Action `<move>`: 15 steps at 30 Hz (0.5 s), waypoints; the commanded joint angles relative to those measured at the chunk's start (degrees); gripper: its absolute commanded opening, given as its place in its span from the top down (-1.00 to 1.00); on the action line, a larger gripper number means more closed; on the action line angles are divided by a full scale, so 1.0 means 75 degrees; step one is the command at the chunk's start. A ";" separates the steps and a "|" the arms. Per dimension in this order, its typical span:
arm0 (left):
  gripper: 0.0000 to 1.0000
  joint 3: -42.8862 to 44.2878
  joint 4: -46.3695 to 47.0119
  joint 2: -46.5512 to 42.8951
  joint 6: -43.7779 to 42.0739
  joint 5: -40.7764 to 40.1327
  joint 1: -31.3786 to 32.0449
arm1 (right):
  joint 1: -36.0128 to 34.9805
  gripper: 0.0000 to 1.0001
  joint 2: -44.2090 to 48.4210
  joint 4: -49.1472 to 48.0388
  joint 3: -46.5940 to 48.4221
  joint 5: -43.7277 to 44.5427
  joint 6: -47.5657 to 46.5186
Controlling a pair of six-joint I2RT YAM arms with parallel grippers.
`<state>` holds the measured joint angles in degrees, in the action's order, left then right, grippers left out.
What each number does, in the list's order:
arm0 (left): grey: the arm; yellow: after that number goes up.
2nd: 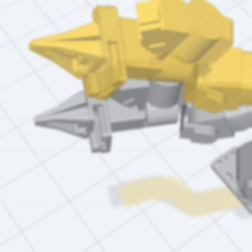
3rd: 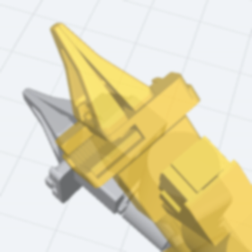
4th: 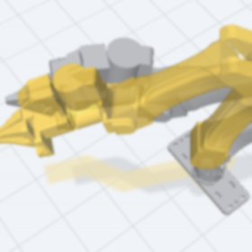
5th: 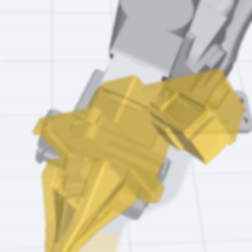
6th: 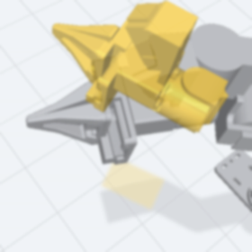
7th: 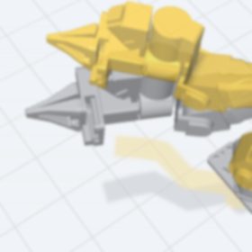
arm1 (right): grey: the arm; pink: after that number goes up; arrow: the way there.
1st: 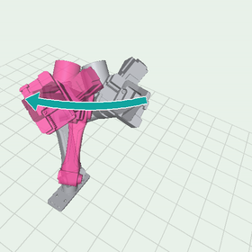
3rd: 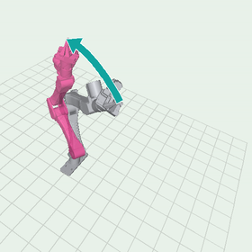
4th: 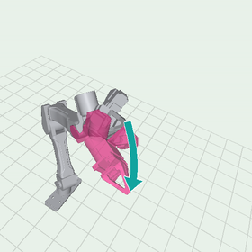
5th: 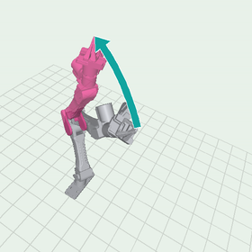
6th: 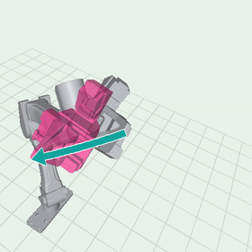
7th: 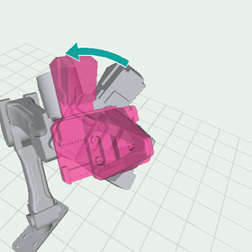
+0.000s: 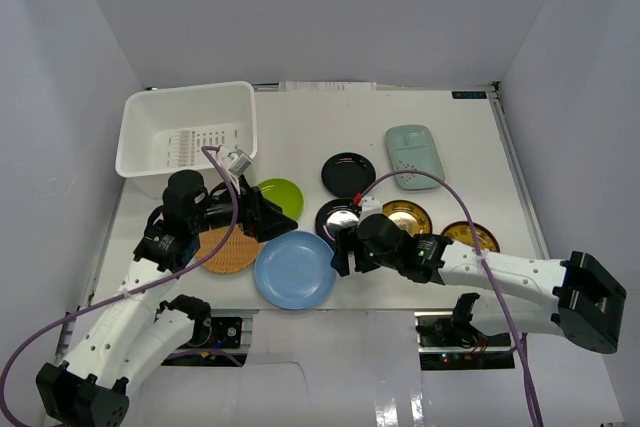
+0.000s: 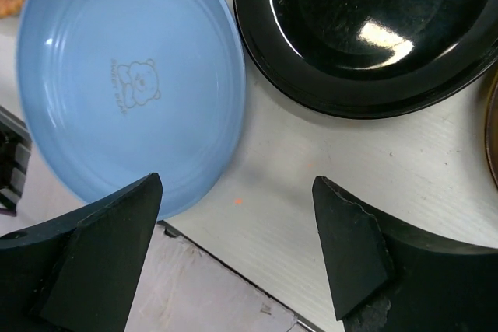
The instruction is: Place the plates into the plastic bin on the countertop
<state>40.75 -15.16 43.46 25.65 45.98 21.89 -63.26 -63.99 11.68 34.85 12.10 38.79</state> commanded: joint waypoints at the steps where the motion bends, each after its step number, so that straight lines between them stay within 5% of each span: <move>1: -0.96 0.0227 -0.0732 -0.0228 -0.0232 -0.0774 0.0034 | -0.0189 -0.67 -0.0466 -0.0362 0.0346 0.0648 0.0383; 15: -0.96 0.0097 -0.1729 -0.0885 -0.0349 -0.2439 0.0046 | -0.0483 -0.33 -0.2049 -0.0855 0.0580 0.0637 0.0758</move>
<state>40.80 -26.55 37.74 24.60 30.44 21.89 -66.46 -77.69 7.84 36.69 15.07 43.09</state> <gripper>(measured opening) 0.979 0.687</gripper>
